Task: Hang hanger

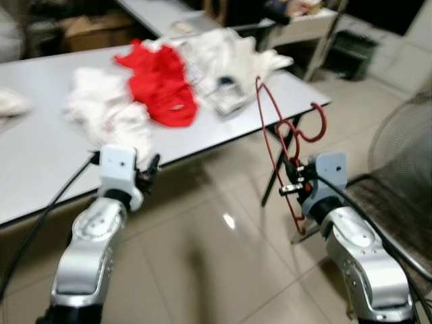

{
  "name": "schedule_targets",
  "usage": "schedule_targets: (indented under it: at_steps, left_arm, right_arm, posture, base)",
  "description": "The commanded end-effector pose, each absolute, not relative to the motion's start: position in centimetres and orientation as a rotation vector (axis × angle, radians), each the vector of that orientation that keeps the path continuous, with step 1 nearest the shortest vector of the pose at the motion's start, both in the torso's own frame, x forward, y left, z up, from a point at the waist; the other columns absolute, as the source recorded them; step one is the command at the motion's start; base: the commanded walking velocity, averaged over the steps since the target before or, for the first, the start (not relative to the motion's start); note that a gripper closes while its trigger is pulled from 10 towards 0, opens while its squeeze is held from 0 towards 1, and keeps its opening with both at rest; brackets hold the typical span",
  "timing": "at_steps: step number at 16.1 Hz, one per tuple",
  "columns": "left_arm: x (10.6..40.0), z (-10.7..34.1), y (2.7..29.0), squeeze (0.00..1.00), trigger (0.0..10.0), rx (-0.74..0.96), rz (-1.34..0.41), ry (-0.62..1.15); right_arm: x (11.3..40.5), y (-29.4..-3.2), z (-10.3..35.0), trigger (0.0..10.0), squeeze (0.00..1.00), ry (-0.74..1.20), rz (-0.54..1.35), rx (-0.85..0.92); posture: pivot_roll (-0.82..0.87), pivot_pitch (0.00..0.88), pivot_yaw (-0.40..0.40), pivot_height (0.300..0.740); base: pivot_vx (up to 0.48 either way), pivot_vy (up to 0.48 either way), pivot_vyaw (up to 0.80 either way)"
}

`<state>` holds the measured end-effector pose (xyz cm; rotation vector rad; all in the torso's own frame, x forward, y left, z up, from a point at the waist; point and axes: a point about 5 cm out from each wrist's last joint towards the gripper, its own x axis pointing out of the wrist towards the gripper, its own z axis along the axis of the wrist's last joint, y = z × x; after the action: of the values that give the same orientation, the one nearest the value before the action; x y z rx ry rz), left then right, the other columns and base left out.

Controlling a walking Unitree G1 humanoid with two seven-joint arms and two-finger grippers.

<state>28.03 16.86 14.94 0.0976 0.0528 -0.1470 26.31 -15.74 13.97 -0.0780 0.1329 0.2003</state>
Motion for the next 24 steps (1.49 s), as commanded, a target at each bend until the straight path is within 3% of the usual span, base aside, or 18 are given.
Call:
schedule_targets:
  at_steps: [1,5,24]
  left_arm:
    - [28.1,15.4,17.2,0.00,10.0,0.116,-0.135,0.033]
    - [28.2,15.5,17.8,0.00,10.0,0.128,-0.123,0.034]
    - [28.8,15.8,16.2,0.00,10.0,0.148,-0.270,0.017]
  right_arm:
    - [26.8,-15.4,14.3,10.0,0.00,0.113,0.215,-0.085]
    - [26.8,-15.0,14.2,10.0,0.00,0.104,0.232,-0.093]
    - [25.9,-15.9,13.6,10.0,0.00,0.069,0.085,-0.024]
  posture:
    - [-0.12,0.000,-0.060,0.740]
    - [-0.12,0.000,-0.056,0.740]
    - [-0.12,0.000,-0.007,0.740]
  base:
    - [0.341,0.000,0.00]
    - [0.342,0.000,0.80]
    - [0.342,0.000,0.00]
